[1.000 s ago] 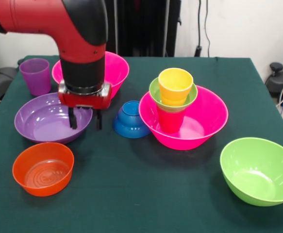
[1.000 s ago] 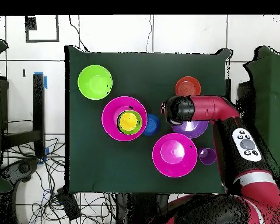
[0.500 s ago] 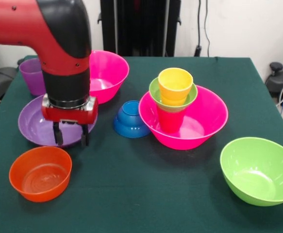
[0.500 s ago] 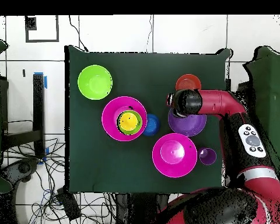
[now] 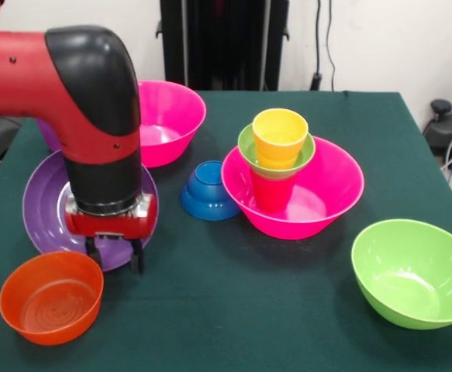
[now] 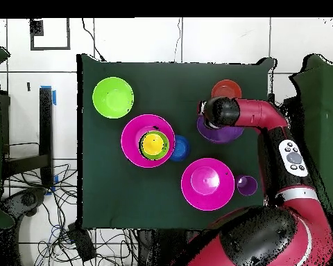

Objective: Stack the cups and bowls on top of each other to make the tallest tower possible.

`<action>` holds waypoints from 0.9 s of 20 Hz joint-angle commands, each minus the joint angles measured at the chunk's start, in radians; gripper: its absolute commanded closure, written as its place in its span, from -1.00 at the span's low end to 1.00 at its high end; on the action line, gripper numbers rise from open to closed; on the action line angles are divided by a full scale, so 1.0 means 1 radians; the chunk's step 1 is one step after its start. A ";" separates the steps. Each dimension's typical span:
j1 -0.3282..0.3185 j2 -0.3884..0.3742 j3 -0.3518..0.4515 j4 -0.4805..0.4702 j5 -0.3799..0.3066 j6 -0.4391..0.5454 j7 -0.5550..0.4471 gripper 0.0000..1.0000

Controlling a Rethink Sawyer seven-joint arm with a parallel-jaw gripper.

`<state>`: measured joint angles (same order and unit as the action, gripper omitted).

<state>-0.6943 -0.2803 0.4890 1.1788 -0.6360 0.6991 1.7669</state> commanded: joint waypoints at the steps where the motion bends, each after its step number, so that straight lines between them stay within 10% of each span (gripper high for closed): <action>1: 0.039 0.051 0.058 -0.073 -0.092 0.036 -0.340 -1.00; 6: 0.041 -0.114 0.016 0.095 -0.036 0.120 -0.265 -1.00; 18: 0.040 -0.196 0.029 0.159 -0.033 0.174 -0.269 -1.00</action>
<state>-0.6888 -0.4351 0.4933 1.2814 -0.6363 0.7562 1.7613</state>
